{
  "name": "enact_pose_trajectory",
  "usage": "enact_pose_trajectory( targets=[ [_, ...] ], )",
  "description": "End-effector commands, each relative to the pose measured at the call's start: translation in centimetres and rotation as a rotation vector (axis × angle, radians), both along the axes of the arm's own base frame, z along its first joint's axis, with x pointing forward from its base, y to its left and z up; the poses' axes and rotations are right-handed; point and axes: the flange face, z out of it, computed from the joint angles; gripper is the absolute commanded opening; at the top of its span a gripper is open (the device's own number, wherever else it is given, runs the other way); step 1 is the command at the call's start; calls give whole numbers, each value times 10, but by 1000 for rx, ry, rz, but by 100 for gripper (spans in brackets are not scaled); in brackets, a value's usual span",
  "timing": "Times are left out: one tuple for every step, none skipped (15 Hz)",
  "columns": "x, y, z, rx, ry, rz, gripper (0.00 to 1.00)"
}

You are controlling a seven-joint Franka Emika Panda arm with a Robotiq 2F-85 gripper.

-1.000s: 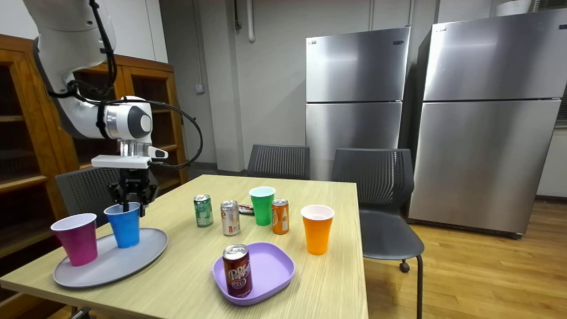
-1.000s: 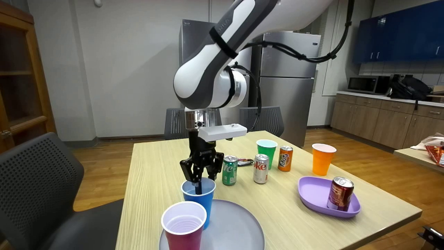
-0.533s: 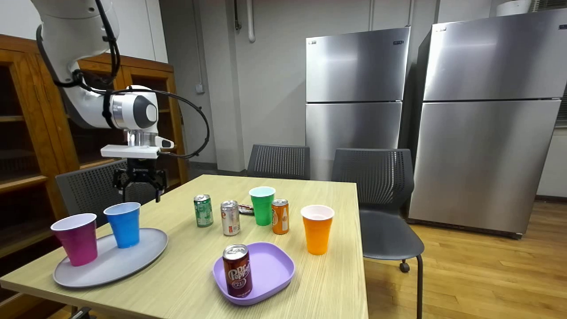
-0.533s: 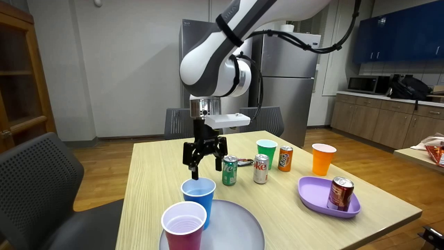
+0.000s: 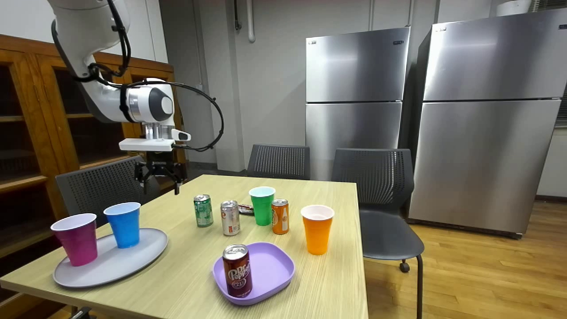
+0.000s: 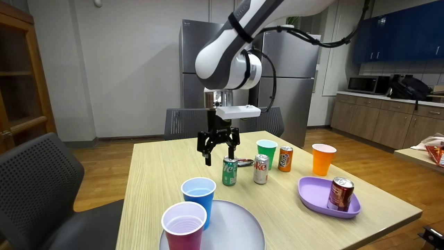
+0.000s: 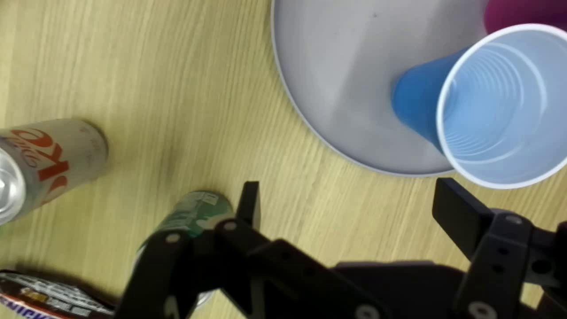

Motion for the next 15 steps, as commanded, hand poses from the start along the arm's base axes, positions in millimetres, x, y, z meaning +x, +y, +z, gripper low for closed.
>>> enact_pose_trajectory(
  targets=[
    [9,-26,5,-60,4,-123,100],
    [12,-33,4,-71,4,-156,100],
    [15,-39,2,-79,3,-189,100],
    [17,-44,1,-97,1,-225,100],
    [18,-48,0,-116,1,-264,100],
    [20,-53,-1,-136,-2,-302,100],
    [21,-57,-2,-157,-2,-336,100],
    [23,-60,-3,-170,1,-365,100],
    [24,-63,-5,-181,2,-390,100],
    [27,-65,-8,-189,7,-412,100],
    [29,-67,-9,-195,9,-433,100],
    [32,-68,-12,-196,9,-452,100],
    [35,-69,-13,-196,8,-469,100],
    [39,-69,-15,-193,4,-482,100],
    [43,-69,-17,-191,-3,-492,100]
  ],
)
